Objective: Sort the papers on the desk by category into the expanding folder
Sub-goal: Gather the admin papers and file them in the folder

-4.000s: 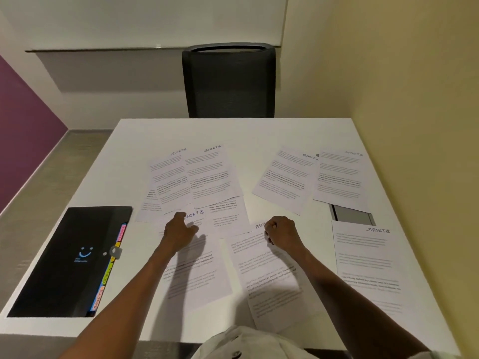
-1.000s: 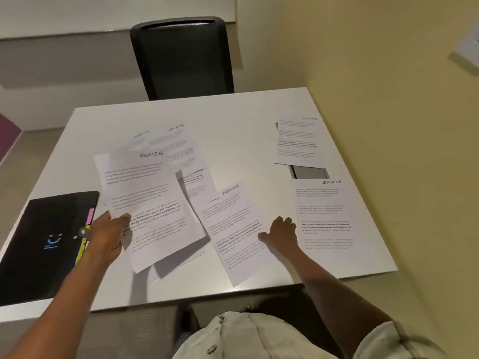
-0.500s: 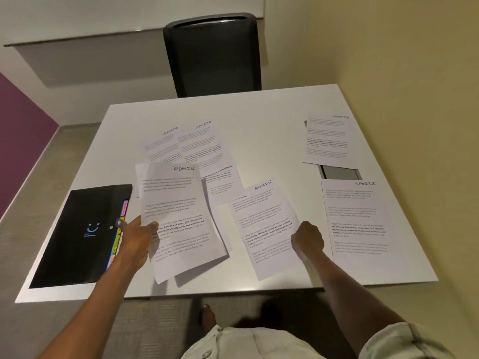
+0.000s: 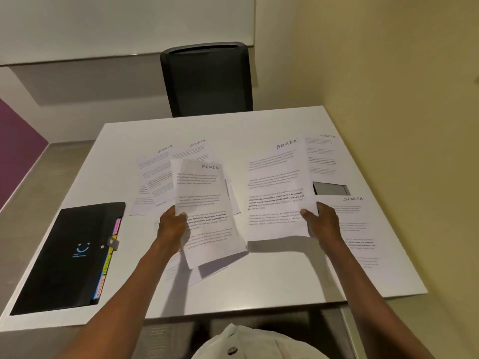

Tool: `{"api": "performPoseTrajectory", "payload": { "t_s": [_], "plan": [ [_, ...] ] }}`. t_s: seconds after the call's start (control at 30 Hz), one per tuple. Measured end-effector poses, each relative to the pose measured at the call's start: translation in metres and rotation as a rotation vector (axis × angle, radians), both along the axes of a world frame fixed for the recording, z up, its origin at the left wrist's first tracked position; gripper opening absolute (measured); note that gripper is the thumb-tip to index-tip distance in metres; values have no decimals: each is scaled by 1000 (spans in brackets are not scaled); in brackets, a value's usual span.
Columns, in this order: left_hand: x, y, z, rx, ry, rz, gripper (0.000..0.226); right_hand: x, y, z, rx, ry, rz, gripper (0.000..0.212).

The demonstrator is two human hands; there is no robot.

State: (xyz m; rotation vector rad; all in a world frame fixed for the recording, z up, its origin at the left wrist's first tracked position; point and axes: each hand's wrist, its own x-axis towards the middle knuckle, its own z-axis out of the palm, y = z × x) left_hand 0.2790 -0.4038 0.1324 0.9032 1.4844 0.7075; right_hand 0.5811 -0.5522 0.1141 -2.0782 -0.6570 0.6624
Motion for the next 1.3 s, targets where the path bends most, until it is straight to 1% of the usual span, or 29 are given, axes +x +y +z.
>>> {"api": "performPoseTrajectory", "payload": {
  "t_s": [0.07, 0.13, 0.17, 0.23, 0.27, 0.37, 0.4, 0.47, 0.5, 0.57, 0.63, 0.67, 0.73, 0.77, 0.8, 0.87, 0.9, 0.93, 1.0, 1.07, 1.13, 1.23, 1.3],
  "plan": [
    [13, 1, 2, -27, -78, -14, 37, -4, 2, 13, 59, 127, 30, 7],
    [24, 2, 3, -50, -122, -24, 34, -9, 3, 23, 92, 209, 71, 12],
    [30, 2, 5, -63, -147, -32, 33, -12, 4, 26, 98, 234, 98, 10],
    [42, 0, 8, -82, -167, -59, 29, -16, 4, 31, 88, 249, 170, 1],
    [46, -1, 11, -93, -186, -72, 27, -17, 5, 31, 65, 246, 199, 3],
    [55, -4, 18, -143, -304, -161, 28, -16, 9, 39, -46, 208, 240, 20],
    [57, -4, 20, -152, -326, -194, 31, -11, 12, 41, -57, 210, 232, 29],
    [63, -5, 20, -169, -314, -222, 36, -3, 16, 49, -30, 289, 214, 51],
    [67, -7, 21, -178, -319, -241, 36, 0, 20, 51, -1, 343, 215, 53],
    [75, -13, 21, -204, -332, -271, 27, 0, 28, 49, 79, 454, 216, 45],
    [84, -19, 19, -212, -296, -235, 12, -2, 37, 35, 133, 466, 153, 33],
    [88, -20, 18, -207, -286, -193, 21, -3, 40, 26, 139, 436, 119, 29],
    [95, -18, 12, -160, -270, -127, 44, -7, 42, 21, 148, 360, 67, 22],
    [97, -18, 10, -98, -254, -125, 49, -8, 42, 21, 162, 297, 53, 20],
    [99, -19, 12, -1, -220, -161, 46, -8, 41, 24, 182, 218, 50, 18],
    [102, -19, 13, 234, -100, -267, 26, -7, 39, 28, 250, 114, 61, 15],
    [104, -19, 13, 327, -43, -305, 21, -6, 38, 30, 288, 99, 78, 14],
    [107, -19, 13, 396, -1, -322, 21, -4, 36, 31, 320, 100, 97, 16],
    [111, -20, 11, 465, 55, -309, 23, 2, 33, 29, 357, 122, 117, 25],
    [114, -23, 2, 478, 48, -290, 25, 9, 28, 20, 359, 151, 136, 32],
    [114, -30, -10, 449, 29, -273, 27, 13, 22, 4, 309, 183, 159, 35],
    [110, -44, -34, 387, 82, -262, 23, 9, 10, -19, 222, 251, 165, 40],
    [111, -50, -46, 369, 118, -286, 23, 6, 3, -25, 178, 243, 158, 40]
  ]
}}
